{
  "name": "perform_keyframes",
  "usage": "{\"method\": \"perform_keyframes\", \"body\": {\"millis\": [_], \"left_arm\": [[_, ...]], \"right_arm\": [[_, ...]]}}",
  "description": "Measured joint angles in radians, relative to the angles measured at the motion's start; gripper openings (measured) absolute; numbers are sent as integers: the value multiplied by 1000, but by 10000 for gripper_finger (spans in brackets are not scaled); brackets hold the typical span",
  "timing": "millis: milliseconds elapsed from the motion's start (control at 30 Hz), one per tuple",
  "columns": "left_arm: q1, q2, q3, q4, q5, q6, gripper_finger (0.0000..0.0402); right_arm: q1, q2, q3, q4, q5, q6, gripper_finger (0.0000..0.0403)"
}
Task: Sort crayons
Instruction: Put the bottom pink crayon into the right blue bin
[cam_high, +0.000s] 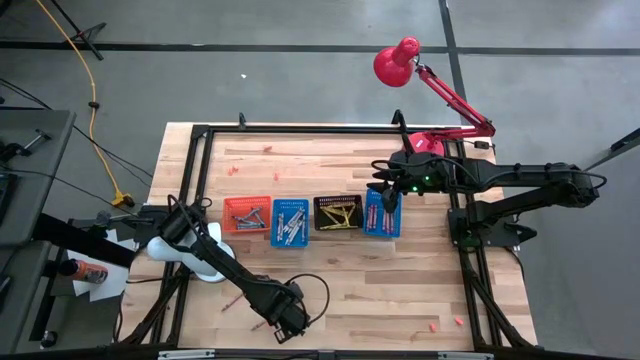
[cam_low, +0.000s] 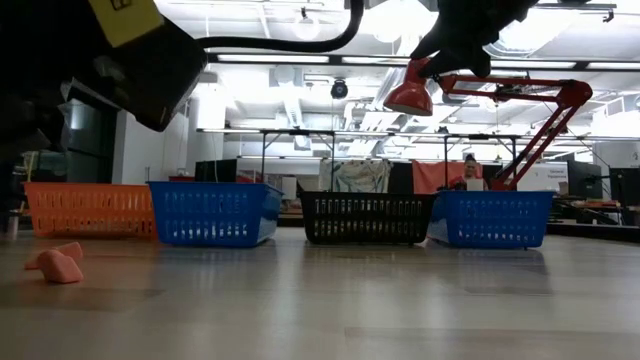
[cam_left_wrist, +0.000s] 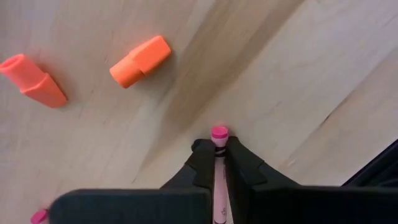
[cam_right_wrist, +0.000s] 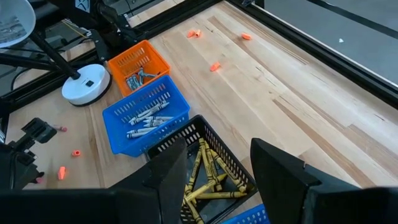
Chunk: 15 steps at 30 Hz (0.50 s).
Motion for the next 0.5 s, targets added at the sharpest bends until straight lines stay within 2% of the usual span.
{"method": "perform_keyframes", "body": {"millis": [500], "left_arm": [[5,-5,-1,-3,8,20,1]], "right_arm": [[0,0,0,-3,0,19,172]]}}
